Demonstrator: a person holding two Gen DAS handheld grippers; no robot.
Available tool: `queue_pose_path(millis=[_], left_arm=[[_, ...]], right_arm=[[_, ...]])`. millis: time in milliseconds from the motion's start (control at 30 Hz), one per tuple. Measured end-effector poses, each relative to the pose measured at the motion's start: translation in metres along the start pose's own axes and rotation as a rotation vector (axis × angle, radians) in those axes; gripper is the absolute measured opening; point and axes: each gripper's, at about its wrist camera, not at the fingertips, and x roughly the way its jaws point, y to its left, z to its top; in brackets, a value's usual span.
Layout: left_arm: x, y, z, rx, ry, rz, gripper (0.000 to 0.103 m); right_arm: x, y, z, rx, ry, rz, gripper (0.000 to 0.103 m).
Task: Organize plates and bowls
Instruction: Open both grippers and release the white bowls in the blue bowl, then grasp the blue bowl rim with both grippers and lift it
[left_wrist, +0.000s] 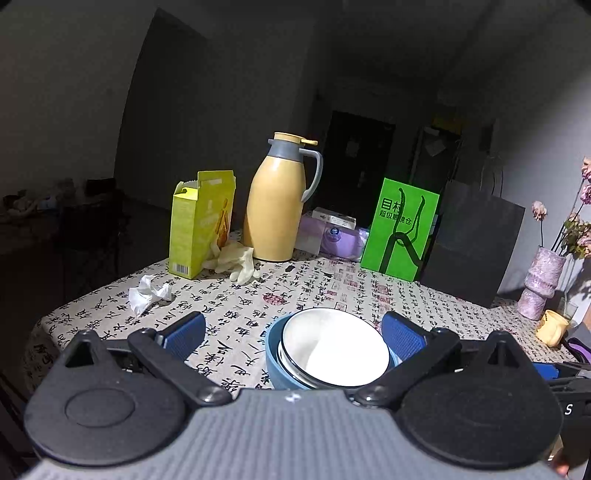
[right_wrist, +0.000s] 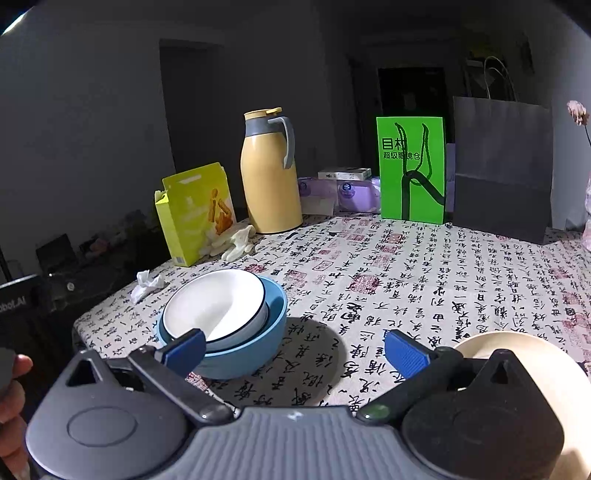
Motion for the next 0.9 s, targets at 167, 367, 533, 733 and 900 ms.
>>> queue_pose_path(millis=[167,367,533,733,900], left_arm=[[0.005,0.005,0.000,0.005,0.014,-0.017,0.103],[0.022,0.011,0.001,0.006,0.039,-0.031,0.103],[0.044,0.020,0.005,-0.016,0.080,-0.053,0.103],[0.080,0.033,0.008,-0.070,0.171,-0.056,0.103],[0.108,0.043,0.008,-0.122,0.250,-0.060,0.103]], right_arm=[[0.003,0.000,0.004,-0.004,0.016,-0.014,0.103],[0.022,0.000,0.012,-0.012,0.072,-0.018,0.103],[0.046,0.003,0.019,-0.011,0.137,-0.004,0.103],[0.080,0.006,0.028,0.007,0.209,0.004,0.103],[0.111,-0.001,0.034,0.093,0.287,0.008,0.103]])
